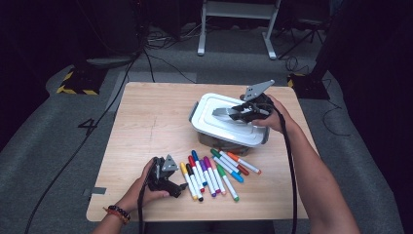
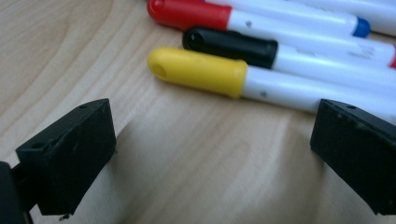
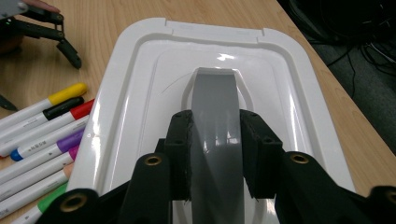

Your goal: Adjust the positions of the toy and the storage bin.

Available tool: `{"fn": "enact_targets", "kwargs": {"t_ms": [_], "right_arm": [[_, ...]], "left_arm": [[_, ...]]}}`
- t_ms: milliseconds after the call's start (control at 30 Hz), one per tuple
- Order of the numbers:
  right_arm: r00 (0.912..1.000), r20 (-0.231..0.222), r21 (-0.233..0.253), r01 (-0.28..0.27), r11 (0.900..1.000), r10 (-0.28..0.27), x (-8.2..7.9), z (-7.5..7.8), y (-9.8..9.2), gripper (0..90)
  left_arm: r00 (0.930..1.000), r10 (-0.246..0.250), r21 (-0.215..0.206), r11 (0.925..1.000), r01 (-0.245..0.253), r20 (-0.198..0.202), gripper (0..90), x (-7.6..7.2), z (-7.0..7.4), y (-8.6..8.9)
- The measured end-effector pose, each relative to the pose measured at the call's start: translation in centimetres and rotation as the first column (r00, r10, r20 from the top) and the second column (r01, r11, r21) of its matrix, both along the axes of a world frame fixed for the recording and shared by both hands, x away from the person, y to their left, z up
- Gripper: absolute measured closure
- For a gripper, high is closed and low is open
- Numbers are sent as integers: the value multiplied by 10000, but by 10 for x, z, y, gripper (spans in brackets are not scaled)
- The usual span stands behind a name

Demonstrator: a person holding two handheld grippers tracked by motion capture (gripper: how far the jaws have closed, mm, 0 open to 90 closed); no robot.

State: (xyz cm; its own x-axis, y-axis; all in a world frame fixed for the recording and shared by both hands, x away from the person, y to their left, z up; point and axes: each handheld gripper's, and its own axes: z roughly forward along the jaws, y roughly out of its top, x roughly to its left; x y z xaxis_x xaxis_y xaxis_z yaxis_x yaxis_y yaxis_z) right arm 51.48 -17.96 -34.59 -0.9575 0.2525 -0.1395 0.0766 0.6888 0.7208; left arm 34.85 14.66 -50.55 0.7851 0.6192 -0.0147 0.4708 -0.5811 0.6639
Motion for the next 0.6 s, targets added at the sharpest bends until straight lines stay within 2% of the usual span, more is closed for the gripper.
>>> {"fn": "enact_targets", "kwargs": {"t_ms": [100,167,333,433,500,600], "right_arm": [[10000,40,-8,-85,10000,85,-1,0,2,671],[9994,49,0,-353,9994,353,-1,0,5,671],[9985,61,-1,-542,9985,542,-4,0,10,671],[9992,180,6,-366,9993,366,-6,-1,14,667],[9995,283,156,120,9998,-124,-5,-2,14,603],[9994,183,339,294,9990,-300,-3,-2,14,550]], "left_arm": [[10000,-80,28,10000,80,-23,3,4,0,-2],[10000,-31,11,10000,31,-12,4,4,0,-1],[10000,2,14,10000,-2,-18,4,3,0,0],[10000,24,-2,10000,-24,-10,4,3,0,1],[10000,43,23,10000,-43,-6,4,2,0,2],[10000,5,16,10000,-5,11,4,2,0,4]]}}
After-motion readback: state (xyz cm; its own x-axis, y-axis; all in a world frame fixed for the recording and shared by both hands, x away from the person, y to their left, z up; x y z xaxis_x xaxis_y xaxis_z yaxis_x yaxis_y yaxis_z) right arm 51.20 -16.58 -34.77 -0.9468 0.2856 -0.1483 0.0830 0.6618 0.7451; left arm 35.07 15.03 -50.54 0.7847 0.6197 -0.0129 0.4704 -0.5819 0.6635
